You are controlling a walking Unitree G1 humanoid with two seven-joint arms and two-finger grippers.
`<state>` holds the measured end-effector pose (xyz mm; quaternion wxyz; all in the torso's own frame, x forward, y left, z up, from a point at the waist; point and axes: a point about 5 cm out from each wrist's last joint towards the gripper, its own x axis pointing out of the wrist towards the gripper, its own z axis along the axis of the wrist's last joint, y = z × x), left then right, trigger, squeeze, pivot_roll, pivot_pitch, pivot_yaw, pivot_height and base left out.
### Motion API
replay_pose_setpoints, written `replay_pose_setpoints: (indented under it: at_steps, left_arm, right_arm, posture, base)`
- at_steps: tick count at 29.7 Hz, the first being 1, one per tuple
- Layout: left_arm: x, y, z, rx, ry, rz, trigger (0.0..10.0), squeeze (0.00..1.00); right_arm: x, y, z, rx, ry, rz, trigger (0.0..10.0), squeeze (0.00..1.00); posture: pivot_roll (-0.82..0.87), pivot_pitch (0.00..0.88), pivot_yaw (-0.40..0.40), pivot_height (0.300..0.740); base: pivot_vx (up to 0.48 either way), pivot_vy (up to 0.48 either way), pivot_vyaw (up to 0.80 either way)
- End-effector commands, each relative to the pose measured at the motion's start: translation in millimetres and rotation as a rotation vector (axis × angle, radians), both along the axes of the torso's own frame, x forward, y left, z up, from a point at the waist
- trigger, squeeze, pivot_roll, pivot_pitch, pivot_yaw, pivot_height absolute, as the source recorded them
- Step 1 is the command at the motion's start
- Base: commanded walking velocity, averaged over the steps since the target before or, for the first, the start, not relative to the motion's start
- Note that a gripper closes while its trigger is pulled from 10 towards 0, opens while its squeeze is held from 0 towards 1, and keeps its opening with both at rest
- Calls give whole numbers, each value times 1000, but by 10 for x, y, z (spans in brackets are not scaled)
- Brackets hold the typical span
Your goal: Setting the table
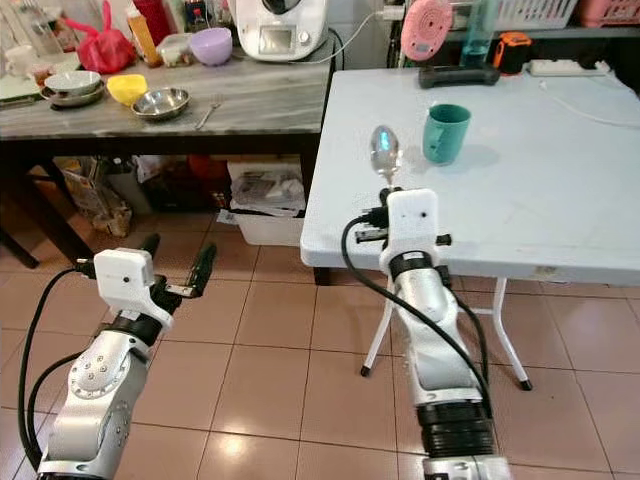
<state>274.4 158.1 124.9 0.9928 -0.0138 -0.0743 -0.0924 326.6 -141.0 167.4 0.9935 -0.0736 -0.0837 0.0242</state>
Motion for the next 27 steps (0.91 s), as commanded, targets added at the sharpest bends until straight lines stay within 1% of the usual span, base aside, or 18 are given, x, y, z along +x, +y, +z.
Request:
replay_pose_setpoints:
  at_steps: [1, 16, 25, 27]
  left_arm:
    - [-3, 42, 28, 3, -14, 5, 10000, 0]
    - [-23, 24, -5, -12, 1, -5, 10000, 0]
    - [-24, 22, -14, -10, 4, -9, 10000, 0]
    - [-21, 22, -14, -10, 4, -10, 10000, 0]
  right_arm:
    - [17, 91, 51, 6, -23, 25, 10000, 0]
    - [14, 77, 44, 1, -25, 20, 10000, 0]
    - [16, 63, 37, 0, -23, 14, 10000, 0]
    - [16, 66, 35, 0, -23, 14, 10000, 0]
  posture:
    - [-101, 30, 98, 740]
    - [-101, 32, 96, 740]
    - [-106, 34, 97, 740]
    - [-106, 34, 97, 740]
  base:
    - [446, 0, 0]
    - [437, 0, 0]
    - [0, 0, 0]
    - [0, 328, 0]
